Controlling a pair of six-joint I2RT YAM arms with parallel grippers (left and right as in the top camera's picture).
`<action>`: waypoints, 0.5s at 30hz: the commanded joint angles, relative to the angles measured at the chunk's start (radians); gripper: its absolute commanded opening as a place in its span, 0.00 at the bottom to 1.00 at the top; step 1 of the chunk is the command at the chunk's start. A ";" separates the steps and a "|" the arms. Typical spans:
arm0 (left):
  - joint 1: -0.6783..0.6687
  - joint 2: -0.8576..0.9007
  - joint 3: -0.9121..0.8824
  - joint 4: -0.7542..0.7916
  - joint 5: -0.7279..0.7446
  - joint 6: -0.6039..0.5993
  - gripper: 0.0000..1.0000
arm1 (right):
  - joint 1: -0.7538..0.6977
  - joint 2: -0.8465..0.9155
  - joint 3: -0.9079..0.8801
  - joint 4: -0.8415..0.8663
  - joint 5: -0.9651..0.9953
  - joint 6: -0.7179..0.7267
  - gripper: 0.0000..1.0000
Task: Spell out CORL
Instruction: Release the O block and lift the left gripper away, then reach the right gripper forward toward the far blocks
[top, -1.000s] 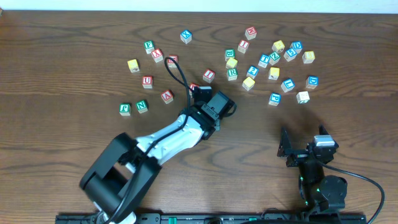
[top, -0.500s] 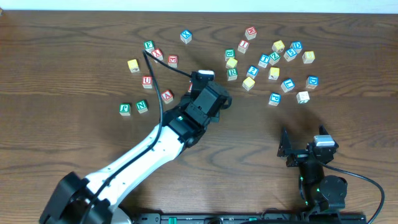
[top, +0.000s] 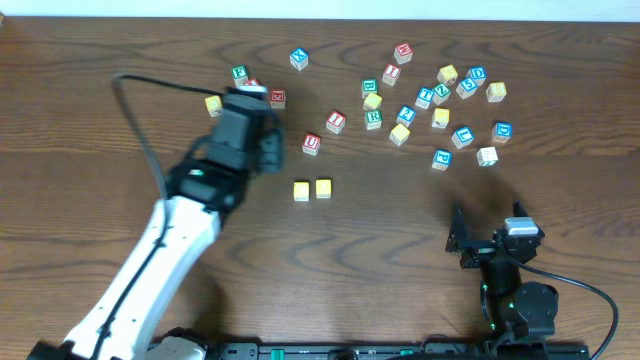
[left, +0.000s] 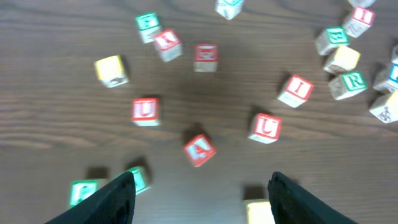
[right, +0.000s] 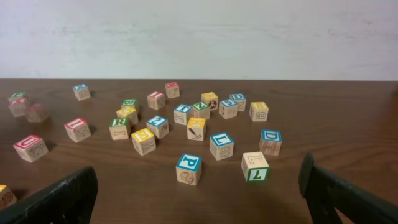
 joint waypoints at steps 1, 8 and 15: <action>0.126 -0.056 0.003 -0.043 0.089 0.071 0.67 | -0.007 -0.004 -0.001 0.005 0.031 0.002 0.99; 0.277 -0.114 0.003 -0.119 0.097 0.109 0.67 | -0.007 -0.004 -0.001 0.098 0.149 0.020 0.99; 0.296 -0.115 0.003 -0.092 0.095 0.108 0.68 | -0.007 0.034 0.066 0.196 -0.039 0.051 0.99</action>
